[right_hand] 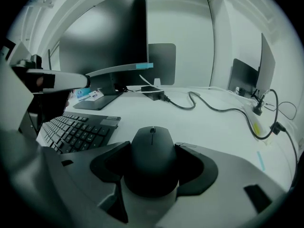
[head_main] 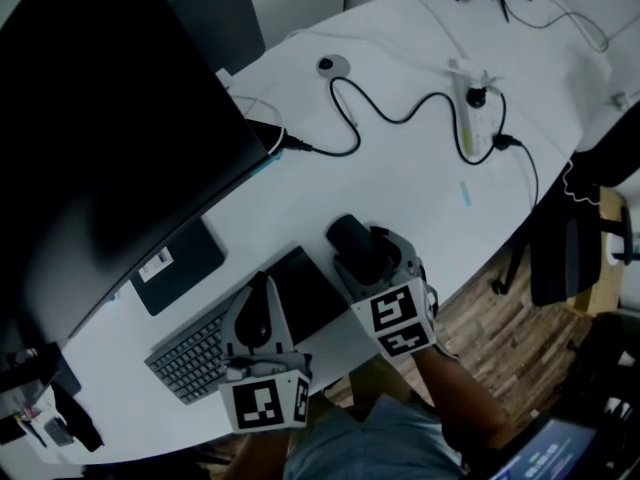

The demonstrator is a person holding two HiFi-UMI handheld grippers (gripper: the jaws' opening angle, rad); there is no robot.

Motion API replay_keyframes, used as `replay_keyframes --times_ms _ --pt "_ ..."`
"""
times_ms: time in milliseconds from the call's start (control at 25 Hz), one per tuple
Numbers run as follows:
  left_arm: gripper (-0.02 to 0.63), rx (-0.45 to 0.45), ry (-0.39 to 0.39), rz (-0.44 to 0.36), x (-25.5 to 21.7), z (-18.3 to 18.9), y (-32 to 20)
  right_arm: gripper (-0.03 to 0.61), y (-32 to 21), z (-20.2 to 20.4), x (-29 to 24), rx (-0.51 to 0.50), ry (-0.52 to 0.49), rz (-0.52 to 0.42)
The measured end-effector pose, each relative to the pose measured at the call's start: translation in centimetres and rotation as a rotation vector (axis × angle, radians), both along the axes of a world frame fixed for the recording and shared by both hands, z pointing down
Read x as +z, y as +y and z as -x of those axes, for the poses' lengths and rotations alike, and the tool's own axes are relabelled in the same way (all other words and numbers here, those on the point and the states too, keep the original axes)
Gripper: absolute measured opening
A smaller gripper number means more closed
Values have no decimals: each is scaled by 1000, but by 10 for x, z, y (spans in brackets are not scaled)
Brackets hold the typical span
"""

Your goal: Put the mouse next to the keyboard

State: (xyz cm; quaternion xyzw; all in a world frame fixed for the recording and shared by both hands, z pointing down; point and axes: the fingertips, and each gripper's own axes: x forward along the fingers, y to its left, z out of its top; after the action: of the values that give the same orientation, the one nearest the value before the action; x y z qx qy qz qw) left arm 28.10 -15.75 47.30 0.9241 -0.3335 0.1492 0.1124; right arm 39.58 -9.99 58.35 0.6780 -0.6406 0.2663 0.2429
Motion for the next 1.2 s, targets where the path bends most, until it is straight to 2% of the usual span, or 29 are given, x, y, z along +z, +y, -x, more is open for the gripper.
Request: replay_keyframes --times_ms 160,240,440,600,720,880,1000,1200 --pt "5 0 -2 -14 -5 3 2 311 1 1 2 -15 -11 5" --pt "5 -13 7 -26 -11 8 2 345 2 3 0 -20 -11 6" --pt "5 -50 35 -66 -35 29 0 365 6 6 -21 -14 23 -11" --pt "5 -79 69 -113 -66 54 1 364 5 17 -55 4 42 -67" --pt "5 -102 95 -158 -93 80 1 345 -5 44 -96 -13 51 -153" --pt "5 -134 133 -221 -138 117 -3 281 -24 90 -168 -34 39 -343" --pt "5 -161 160 -296 -177 146 -7 173 -32 125 -224 -53 55 -485" --pt "5 -178 195 -405 -232 185 -1 17 -27 171 -284 -73 111 -625"
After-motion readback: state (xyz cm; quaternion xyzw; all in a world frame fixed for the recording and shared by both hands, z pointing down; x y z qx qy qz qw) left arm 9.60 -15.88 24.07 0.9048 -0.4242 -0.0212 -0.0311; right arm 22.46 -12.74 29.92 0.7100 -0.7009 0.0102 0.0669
